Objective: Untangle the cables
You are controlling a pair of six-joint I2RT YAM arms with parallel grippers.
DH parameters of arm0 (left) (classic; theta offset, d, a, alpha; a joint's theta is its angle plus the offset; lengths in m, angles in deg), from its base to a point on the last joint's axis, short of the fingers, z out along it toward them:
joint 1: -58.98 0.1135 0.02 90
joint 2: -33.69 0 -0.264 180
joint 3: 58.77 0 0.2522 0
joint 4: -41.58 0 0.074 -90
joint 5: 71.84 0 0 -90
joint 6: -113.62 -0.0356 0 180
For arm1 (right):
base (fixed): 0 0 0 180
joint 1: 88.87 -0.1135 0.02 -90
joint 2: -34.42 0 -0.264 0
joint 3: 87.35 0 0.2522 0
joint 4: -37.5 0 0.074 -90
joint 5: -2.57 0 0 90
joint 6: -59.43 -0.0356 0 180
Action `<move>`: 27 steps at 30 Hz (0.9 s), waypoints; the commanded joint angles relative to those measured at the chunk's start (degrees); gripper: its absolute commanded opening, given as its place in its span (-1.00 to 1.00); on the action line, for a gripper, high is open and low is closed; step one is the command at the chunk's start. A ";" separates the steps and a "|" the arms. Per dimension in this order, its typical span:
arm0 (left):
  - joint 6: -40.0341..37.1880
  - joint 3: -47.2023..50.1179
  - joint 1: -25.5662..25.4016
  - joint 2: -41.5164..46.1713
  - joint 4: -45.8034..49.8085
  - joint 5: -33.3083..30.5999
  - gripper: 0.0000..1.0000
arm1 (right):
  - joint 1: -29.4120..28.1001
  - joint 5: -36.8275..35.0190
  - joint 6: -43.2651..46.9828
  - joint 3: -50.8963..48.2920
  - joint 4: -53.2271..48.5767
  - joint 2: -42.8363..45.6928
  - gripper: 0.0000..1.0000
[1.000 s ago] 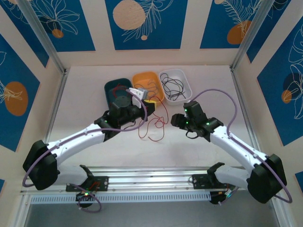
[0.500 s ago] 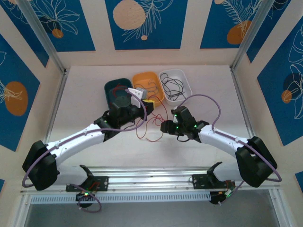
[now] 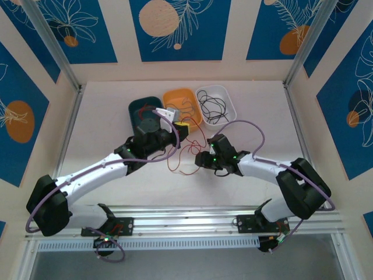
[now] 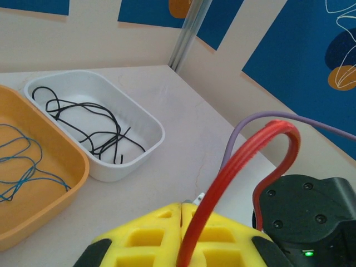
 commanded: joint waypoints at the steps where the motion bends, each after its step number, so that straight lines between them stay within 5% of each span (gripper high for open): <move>1: 0.59 0.24 -0.33 2.27 -0.20 -0.94 -1.00 | -0.31 0.37 -0.87 0.72 1.68 -1.42 -0.22; 7: -1.79 0.44 -0.06 4.73 2.22 -4.13 -1.00 | -0.32 -4.15 -2.34 2.21 -2.50 -2.12 -0.89; 9: -3.27 0.75 0.05 6.32 3.29 -6.50 -1.00 | -0.18 -5.78 -3.01 2.06 -4.00 -1.89 -0.98; 27: -11.86 -0.23 2.74 15.13 14.35 -22.06 -1.00 | 2.71 -9.03 -7.29 1.54 -9.98 -0.85 -1.00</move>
